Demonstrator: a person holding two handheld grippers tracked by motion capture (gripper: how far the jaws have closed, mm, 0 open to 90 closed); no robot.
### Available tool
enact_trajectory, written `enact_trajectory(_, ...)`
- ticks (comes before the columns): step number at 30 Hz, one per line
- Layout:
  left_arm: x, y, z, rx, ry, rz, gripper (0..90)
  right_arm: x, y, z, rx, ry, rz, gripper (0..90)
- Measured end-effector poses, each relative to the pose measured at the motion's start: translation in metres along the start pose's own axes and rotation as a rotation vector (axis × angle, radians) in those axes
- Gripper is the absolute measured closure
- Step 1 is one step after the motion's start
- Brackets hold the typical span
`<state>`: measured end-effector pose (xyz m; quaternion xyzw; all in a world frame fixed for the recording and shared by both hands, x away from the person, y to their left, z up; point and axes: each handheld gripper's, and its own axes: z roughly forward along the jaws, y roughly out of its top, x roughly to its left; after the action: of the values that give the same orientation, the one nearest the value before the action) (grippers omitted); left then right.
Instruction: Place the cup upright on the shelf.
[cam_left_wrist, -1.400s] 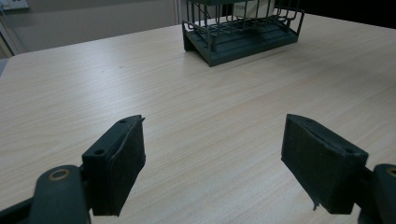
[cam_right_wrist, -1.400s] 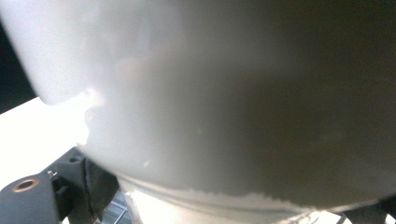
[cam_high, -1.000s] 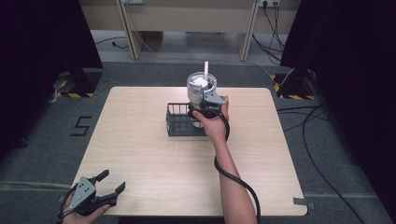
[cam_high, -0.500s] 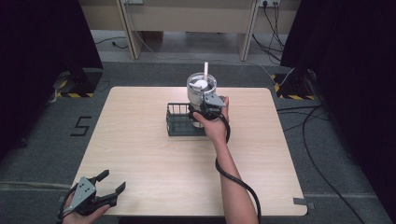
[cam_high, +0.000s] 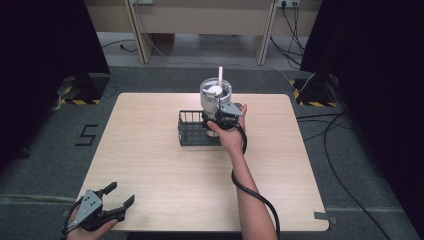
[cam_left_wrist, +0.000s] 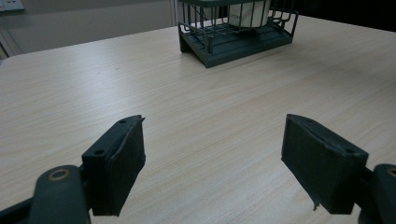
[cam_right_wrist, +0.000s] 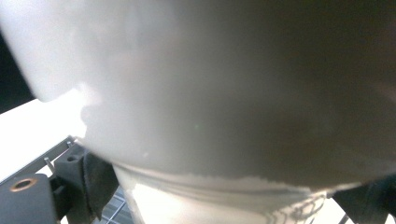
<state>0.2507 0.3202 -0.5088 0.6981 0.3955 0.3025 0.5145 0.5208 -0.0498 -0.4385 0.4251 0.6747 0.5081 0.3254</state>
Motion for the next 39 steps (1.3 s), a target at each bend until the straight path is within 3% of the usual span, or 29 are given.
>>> enact_trajectory(9, 0.000, 0.000, 0.000, -0.001, -0.003, 0.001, 20.6, -0.001, -0.005, 0.000, 0.018, 0.009, -0.006, 2.7)
enact_trajectory(10, 0.000, 0.000, 0.000, -0.001, -0.004, 0.002, 20.6, -0.002, -0.006, -0.001, 0.011, 0.017, 0.011, 1.7)
enact_trajectory(22, -0.001, 0.000, 0.000, 0.000, -0.001, 0.005, 20.5, -0.001, -0.005, -0.009, 0.005, 0.010, -0.006, 1.2)
enact_trajectory(39, 0.000, 0.000, 0.001, 0.001, 0.010, 0.007, 20.2, -0.005, -0.006, -0.035, -0.001, -0.006, -0.019, 2.0)
